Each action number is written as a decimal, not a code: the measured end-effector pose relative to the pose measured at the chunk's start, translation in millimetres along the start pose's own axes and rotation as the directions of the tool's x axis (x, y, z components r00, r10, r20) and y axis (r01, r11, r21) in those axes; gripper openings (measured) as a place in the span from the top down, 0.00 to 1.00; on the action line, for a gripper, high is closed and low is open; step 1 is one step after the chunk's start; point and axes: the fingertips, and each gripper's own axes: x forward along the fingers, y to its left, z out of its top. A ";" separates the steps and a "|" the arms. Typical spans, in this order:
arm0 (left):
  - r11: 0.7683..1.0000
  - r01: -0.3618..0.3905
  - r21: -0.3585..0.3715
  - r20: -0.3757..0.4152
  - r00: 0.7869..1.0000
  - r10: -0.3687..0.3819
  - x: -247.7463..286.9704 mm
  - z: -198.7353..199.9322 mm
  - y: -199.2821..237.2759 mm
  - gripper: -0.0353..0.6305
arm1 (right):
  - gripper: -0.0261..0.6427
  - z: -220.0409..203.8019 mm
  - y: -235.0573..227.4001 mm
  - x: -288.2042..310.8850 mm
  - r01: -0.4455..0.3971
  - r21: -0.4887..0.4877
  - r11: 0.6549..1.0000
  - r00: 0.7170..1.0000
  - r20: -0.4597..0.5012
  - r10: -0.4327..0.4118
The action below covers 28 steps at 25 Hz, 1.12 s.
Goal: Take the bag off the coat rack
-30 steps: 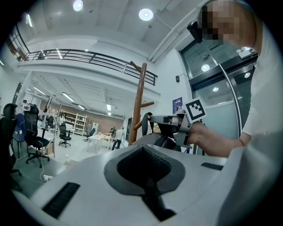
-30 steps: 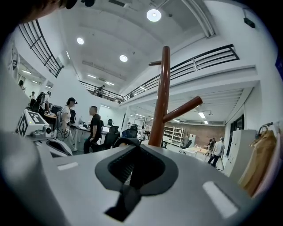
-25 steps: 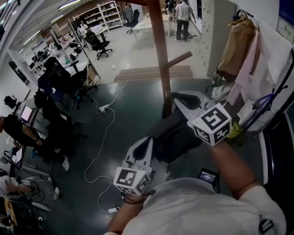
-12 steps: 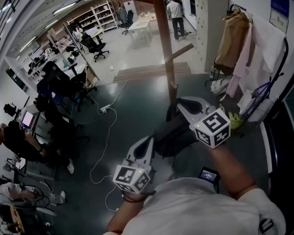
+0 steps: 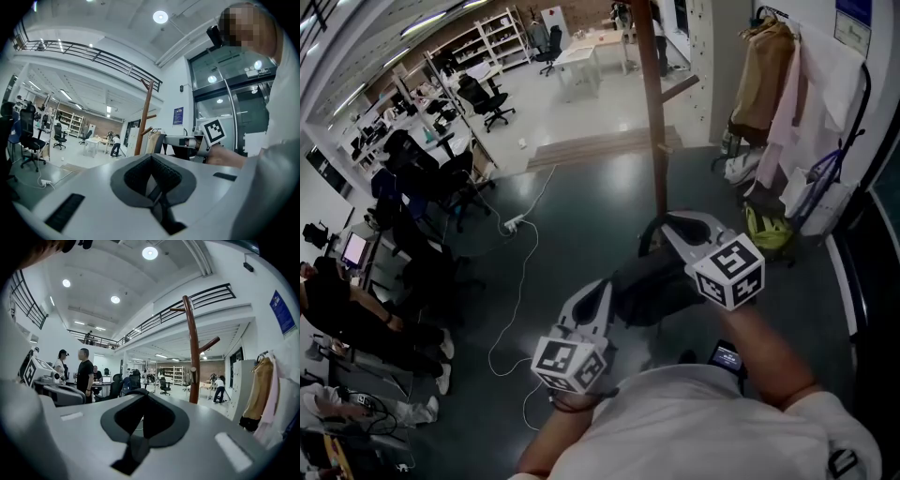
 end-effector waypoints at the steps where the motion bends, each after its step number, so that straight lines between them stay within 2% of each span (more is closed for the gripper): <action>1: 1.000 0.003 0.003 0.002 1.000 -0.003 -6.9 0.9 -0.2 0.94 | 0.93 -1.2 8.2 -2.2 -0.001 0.009 1.000 1.000 -0.001 0.001; 14: 0.999 0.028 0.026 0.006 1.000 -0.028 -93.4 -1.0 1.0 0.94 | 0.93 -23.5 120.5 -30.2 0.012 0.068 0.998 1.000 0.026 -0.014; 28: 0.999 -0.016 0.038 0.039 0.999 0.014 -133.7 -10.6 11.4 0.94 | 0.93 -41.1 188.4 -44.4 0.059 0.103 0.993 0.994 0.090 -0.068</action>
